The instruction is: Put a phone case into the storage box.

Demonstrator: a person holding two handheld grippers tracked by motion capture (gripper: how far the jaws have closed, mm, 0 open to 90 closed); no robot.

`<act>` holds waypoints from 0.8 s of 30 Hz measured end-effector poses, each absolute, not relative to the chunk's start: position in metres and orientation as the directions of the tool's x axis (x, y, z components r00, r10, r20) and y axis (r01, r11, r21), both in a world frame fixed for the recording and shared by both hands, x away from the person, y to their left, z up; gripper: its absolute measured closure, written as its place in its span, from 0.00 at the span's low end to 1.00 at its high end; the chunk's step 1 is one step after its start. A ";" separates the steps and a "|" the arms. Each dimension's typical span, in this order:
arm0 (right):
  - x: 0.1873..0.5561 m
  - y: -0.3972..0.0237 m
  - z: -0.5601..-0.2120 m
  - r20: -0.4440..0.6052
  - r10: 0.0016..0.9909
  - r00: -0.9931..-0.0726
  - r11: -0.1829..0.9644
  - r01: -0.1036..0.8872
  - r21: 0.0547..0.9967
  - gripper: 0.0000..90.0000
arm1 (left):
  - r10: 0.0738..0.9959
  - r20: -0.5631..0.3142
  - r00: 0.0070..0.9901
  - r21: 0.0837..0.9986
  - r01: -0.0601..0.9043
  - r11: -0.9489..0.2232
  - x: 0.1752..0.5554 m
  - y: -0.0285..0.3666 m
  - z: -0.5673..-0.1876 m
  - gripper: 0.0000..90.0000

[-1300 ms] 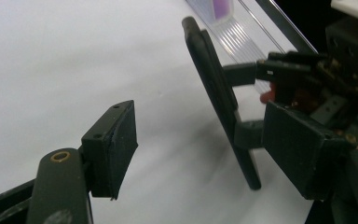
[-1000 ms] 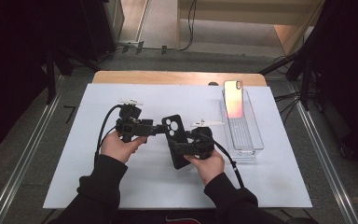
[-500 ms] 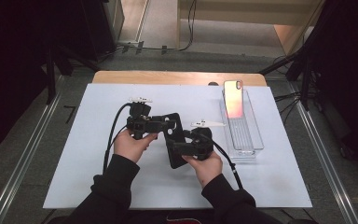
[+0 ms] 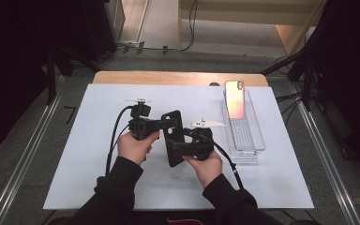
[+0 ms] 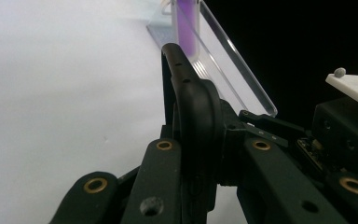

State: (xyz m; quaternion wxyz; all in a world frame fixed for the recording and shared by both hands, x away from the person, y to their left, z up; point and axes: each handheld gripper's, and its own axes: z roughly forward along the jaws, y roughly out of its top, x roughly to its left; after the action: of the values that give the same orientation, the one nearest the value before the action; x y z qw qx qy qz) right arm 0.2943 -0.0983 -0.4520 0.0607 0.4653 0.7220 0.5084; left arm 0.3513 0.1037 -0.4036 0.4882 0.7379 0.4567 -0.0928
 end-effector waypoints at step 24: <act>0.298 -0.130 -0.451 0.363 0.577 -0.732 0.323 0.612 0.722 0.00 | 0.613 -0.369 0.699 0.816 0.559 -0.145 0.338 0.105 -0.396 0.91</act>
State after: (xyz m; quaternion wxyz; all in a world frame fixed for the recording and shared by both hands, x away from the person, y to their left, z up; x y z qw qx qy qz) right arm 0.2982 -0.1305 -0.4512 -0.0196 0.3654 0.8131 0.4526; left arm 0.3378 0.1053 -0.3965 0.5265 0.7563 0.3873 0.0258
